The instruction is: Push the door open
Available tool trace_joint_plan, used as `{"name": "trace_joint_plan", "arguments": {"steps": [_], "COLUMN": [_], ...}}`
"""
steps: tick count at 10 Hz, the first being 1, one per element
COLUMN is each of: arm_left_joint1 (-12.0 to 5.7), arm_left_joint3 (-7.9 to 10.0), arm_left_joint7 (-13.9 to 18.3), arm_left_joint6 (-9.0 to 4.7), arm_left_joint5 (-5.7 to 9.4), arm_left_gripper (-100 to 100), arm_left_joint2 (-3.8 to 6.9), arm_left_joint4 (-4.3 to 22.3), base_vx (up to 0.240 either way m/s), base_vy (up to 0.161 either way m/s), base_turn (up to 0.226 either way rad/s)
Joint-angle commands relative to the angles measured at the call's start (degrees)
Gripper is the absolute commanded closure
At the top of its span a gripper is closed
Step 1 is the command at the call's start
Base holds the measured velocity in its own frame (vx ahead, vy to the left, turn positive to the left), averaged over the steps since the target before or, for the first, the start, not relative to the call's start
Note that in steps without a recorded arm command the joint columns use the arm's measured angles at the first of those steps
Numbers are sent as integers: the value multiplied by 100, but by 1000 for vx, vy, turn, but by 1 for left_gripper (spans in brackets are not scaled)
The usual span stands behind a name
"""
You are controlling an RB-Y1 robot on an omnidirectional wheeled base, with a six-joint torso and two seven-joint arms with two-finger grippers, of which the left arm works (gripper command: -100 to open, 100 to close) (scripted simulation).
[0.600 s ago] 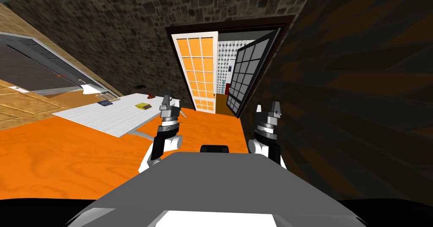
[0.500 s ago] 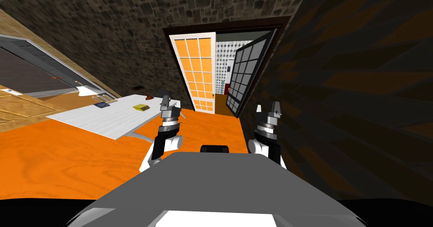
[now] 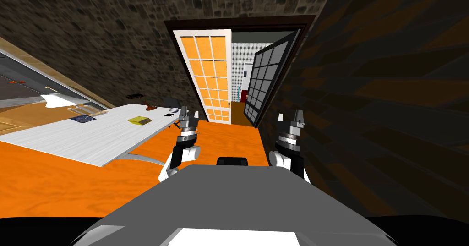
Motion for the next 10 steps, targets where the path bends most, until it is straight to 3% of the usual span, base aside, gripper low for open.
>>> {"name": "trace_joint_plan", "arguments": {"steps": [1,10], "arm_left_joint1": [-45,-376], "arm_left_joint3": [11,-38], "arm_left_joint7": [143,955], "arm_left_joint6": [-71,-436], "arm_left_joint5": [89,621], "arm_left_gripper": [-100,-100], "arm_left_joint2": [39,146], "arm_left_joint4": [170,1300], "base_vx": [107,102], "base_vy": [16,31], "base_turn": [-83,-110]}}
